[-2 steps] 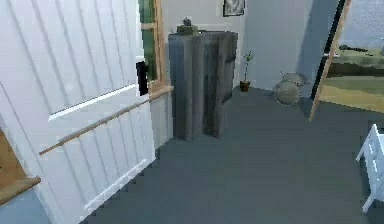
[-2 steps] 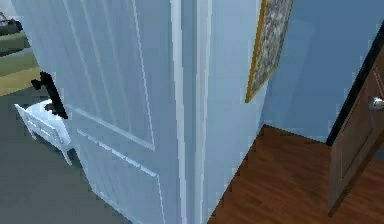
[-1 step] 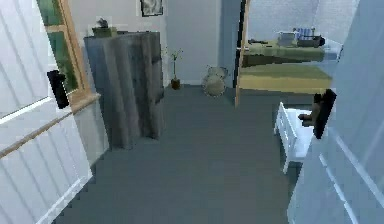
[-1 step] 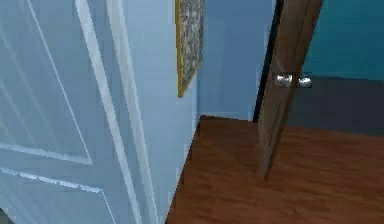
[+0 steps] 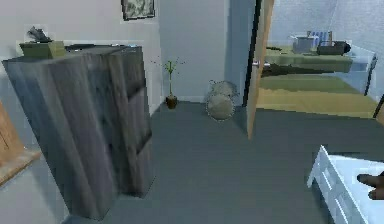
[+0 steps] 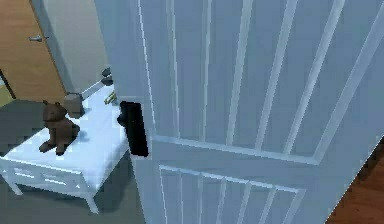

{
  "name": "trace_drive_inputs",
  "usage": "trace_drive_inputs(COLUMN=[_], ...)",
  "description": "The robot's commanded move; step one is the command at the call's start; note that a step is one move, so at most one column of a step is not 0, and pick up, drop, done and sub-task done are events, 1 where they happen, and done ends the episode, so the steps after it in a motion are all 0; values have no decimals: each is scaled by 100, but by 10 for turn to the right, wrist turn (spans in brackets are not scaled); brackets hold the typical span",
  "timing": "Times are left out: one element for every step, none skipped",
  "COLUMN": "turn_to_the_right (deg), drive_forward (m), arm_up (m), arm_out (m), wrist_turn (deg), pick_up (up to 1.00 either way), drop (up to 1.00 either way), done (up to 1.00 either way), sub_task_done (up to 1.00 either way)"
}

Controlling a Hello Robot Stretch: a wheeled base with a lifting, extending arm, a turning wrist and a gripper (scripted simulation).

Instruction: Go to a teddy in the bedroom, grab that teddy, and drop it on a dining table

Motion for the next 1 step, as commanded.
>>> trace_drive_inputs(turn_to_the_right=[120], drive_forward=[0], arm_up=[0], arm_out=[0], wrist_turn=[0], pick_up=[0], drop=[0], done=[0], sub_task_done=[0])
